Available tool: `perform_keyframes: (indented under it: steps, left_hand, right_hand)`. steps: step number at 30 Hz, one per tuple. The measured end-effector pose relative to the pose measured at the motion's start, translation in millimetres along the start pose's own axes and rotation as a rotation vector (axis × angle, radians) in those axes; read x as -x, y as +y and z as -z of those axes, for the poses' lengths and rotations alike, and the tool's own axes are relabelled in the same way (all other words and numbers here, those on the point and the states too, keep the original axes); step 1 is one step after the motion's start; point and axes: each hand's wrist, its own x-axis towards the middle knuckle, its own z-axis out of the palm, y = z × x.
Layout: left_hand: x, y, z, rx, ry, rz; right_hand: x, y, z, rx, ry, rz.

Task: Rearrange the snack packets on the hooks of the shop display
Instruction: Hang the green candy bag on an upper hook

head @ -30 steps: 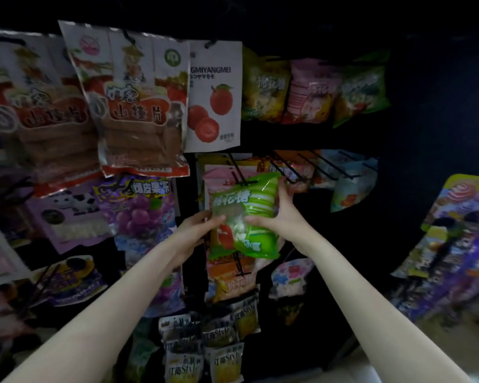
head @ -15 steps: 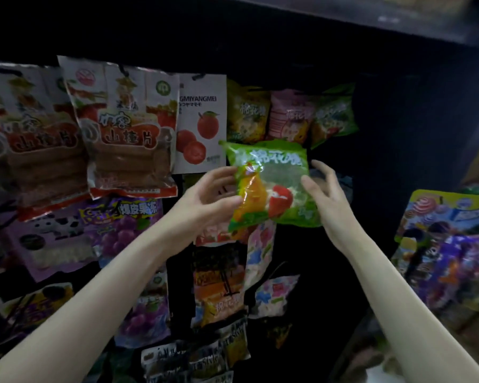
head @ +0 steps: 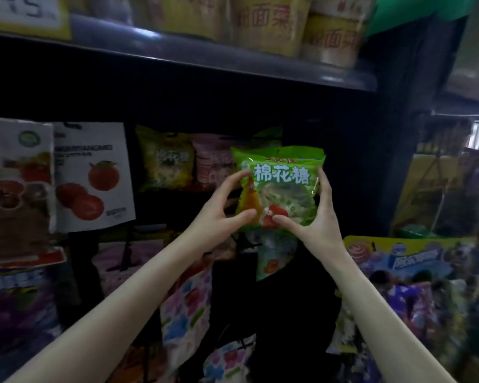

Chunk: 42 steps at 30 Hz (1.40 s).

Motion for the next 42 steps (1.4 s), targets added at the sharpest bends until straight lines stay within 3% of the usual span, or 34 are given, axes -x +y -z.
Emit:
perform_keyframes:
  steps: [11, 17, 26, 32, 37, 42]
  left_hand:
    - [-56, 3, -66, -0.077, 0.118, -0.025]
    - [-78, 2, -73, -0.078, 0.243, 0.008]
    - [-83, -9, -73, -0.141, 0.25, 0.089]
    - [-88, -15, -72, -0.178, 0.237, 0.142]
    - [-75, -29, -68, -0.201, 0.278, 0.192]
    - [-46, -47, -55, -0.367, 0.287, 0.206]
  right_hand:
    - [-46, 62, 37, -0.161, -0.065, -0.03]
    - [-79, 61, 30, -0.142, -0.071, 0.024]
    - [-86, 68, 19, -0.158, -0.102, -0.034]
    - [-97, 69, 10, -0.044, -0.118, -0.05]
    - [-97, 76, -5, 0.199, -0.077, -0.018]
    - [-115, 74, -20, 0.299, -0.166, -0.164]
